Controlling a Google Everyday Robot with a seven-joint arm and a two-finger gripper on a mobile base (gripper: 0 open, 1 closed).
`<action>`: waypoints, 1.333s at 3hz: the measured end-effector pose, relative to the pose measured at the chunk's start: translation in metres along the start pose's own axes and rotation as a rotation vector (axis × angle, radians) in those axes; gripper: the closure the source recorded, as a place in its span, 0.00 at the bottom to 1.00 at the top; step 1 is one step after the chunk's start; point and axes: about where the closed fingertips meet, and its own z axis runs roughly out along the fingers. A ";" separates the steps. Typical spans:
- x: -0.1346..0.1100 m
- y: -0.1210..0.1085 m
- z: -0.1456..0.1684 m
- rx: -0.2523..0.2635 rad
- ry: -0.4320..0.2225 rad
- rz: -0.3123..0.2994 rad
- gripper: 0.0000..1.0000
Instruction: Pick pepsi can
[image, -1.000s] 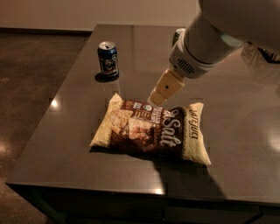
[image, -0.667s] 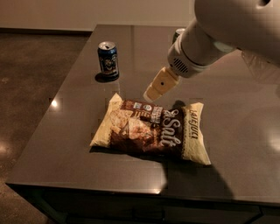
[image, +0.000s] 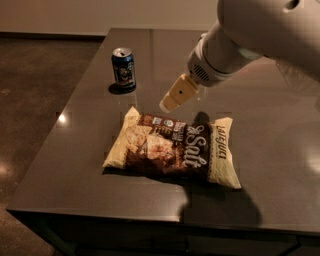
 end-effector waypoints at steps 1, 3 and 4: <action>-0.018 -0.008 0.022 -0.001 -0.045 0.057 0.00; -0.071 -0.006 0.084 -0.056 -0.132 0.111 0.00; -0.094 0.000 0.114 -0.086 -0.161 0.122 0.00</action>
Offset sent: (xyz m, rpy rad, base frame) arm 0.0997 0.0719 -0.0248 0.2142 -0.0322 -0.0253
